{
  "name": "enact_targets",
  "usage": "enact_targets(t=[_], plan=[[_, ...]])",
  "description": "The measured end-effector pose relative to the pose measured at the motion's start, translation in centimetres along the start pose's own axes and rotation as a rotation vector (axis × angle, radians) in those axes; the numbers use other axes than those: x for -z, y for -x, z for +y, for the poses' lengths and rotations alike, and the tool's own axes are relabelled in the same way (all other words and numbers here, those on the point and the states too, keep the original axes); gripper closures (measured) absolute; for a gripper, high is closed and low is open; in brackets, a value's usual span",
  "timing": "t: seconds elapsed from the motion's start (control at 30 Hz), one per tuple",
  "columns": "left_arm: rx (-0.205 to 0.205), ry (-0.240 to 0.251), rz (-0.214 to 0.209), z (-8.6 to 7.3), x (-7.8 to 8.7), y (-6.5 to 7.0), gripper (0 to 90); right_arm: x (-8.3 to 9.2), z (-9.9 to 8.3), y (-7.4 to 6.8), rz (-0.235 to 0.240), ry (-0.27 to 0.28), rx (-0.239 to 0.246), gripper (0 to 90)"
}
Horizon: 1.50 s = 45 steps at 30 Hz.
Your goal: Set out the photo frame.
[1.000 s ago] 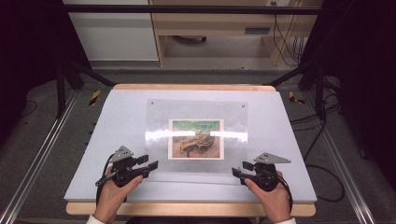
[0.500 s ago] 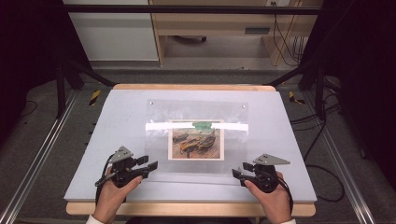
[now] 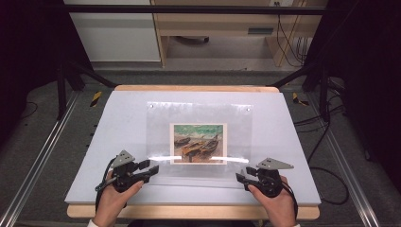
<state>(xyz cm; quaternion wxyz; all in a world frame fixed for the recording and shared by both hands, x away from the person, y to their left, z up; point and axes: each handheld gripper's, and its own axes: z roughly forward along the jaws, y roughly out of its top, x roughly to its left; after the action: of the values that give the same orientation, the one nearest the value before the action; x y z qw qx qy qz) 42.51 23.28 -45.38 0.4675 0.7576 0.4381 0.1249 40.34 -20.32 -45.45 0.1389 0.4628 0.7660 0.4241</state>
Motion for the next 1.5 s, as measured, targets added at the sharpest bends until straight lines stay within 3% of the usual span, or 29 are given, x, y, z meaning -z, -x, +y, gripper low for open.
enact_targets(t=[1.5], plan=[[-0.028,-0.039,0.034,-0.60,0.46,0.79,55.0,0.34,-0.75,-0.49,-0.034,-0.024,0.038,55.1]])
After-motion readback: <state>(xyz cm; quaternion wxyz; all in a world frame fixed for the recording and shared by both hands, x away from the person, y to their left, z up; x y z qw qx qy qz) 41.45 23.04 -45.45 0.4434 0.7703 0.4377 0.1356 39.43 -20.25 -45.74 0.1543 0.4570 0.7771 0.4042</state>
